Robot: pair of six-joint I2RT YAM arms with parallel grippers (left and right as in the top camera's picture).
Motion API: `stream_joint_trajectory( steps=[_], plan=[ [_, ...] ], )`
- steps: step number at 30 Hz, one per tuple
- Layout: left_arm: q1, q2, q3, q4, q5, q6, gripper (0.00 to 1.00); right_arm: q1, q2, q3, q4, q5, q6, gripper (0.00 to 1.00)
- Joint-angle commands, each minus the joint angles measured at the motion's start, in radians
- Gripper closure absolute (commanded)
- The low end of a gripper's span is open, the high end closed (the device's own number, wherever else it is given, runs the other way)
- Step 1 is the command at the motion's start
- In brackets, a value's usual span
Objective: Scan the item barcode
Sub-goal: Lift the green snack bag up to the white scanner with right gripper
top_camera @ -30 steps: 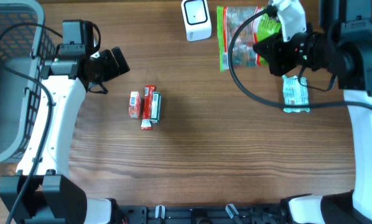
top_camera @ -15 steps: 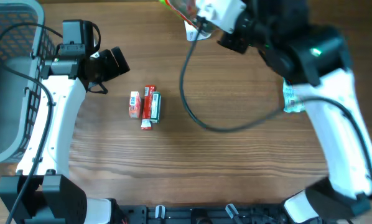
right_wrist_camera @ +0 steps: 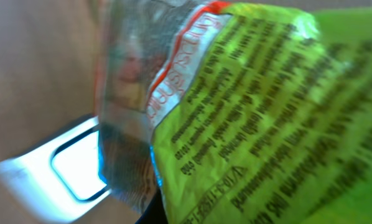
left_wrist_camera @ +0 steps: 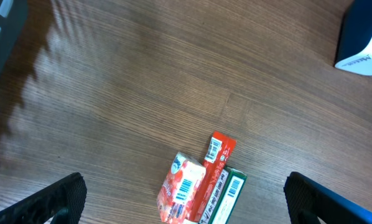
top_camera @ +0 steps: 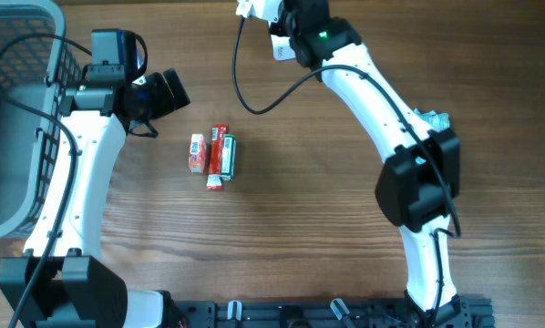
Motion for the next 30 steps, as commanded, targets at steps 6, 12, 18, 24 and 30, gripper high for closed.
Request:
stream_joint_trajectory(
  steps=[6,12,18,24,30],
  plan=[
    [0.005,-0.002,0.008,0.002,-0.014,0.012,0.00,-0.002,0.113,0.020,0.335,0.164,-0.175,0.96],
    [0.005,-0.002,0.008,0.002,-0.014,0.012,0.00,-0.002,0.209,0.020,0.340,0.189,-0.169,0.96],
    [0.005,-0.002,0.008,0.002,-0.014,0.012,0.00,0.000,0.221,0.020,0.179,0.178,-0.136,0.96],
    [0.005,-0.002,0.008,0.002,-0.014,0.012,0.00,0.002,0.216,0.020,0.140,0.181,-0.061,0.96],
    [0.005,-0.002,0.008,0.002,-0.014,0.012,0.00,0.006,0.188,0.020,0.164,0.182,-0.063,0.96]
  ],
)
